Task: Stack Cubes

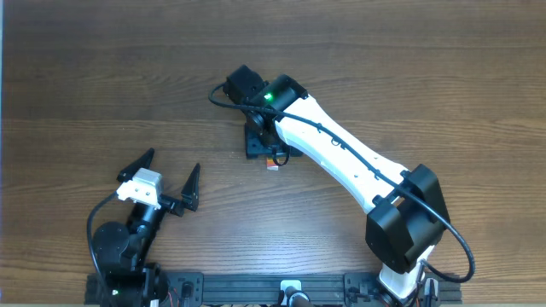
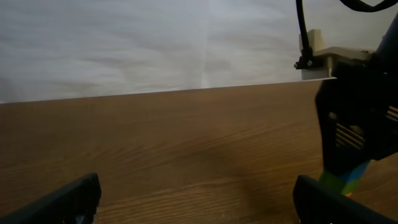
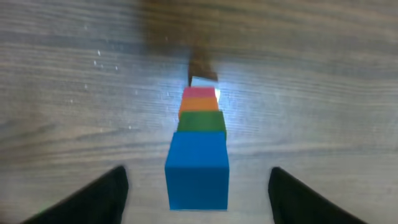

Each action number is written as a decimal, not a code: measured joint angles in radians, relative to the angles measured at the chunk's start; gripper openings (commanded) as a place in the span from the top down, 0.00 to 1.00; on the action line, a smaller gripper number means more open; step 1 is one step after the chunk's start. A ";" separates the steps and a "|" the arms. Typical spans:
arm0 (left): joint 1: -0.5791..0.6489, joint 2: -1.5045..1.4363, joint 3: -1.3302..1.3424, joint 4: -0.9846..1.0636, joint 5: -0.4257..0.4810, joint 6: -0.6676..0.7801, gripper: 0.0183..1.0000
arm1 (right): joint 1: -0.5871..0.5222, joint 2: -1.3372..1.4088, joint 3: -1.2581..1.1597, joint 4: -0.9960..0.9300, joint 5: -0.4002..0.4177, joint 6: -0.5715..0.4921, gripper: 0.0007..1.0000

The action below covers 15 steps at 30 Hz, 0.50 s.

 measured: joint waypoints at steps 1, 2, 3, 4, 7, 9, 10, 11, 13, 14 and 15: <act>0.000 0.000 0.000 0.000 0.000 0.000 0.00 | 0.000 0.000 0.000 0.003 0.001 -0.006 0.05; 0.000 0.000 0.000 0.000 0.000 0.000 0.00 | 0.000 0.000 0.000 0.012 0.002 -0.006 0.01; 0.000 0.000 0.000 0.000 0.000 0.000 0.00 | -0.001 0.000 0.000 0.022 0.005 -0.007 0.01; 0.000 0.000 0.000 0.000 0.000 0.000 0.00 | -0.003 0.000 0.000 0.037 0.008 -0.007 0.01; 0.000 0.000 0.000 0.000 0.000 0.000 0.00 | -0.015 0.000 -0.001 0.087 0.027 -0.021 0.01; 0.000 0.000 0.000 0.000 0.000 0.000 0.00 | -0.041 0.000 -0.001 0.126 0.044 -0.034 0.01; 0.000 0.000 0.000 0.000 0.000 0.000 0.00 | -0.056 0.000 -0.001 0.139 0.050 -0.043 0.01; 0.000 0.000 0.000 0.000 0.000 0.000 0.00 | -0.084 0.000 -0.001 0.156 0.056 -0.057 0.01; 0.000 0.000 0.000 0.000 0.000 0.000 0.00 | -0.147 0.000 -0.001 0.186 0.065 -0.091 0.01; 0.000 0.000 0.000 0.000 0.000 0.000 0.00 | -0.179 0.000 -0.001 0.195 0.069 -0.109 0.01; 0.000 0.000 0.000 0.000 0.000 0.000 0.00 | -0.217 0.000 -0.001 0.198 0.073 -0.129 0.01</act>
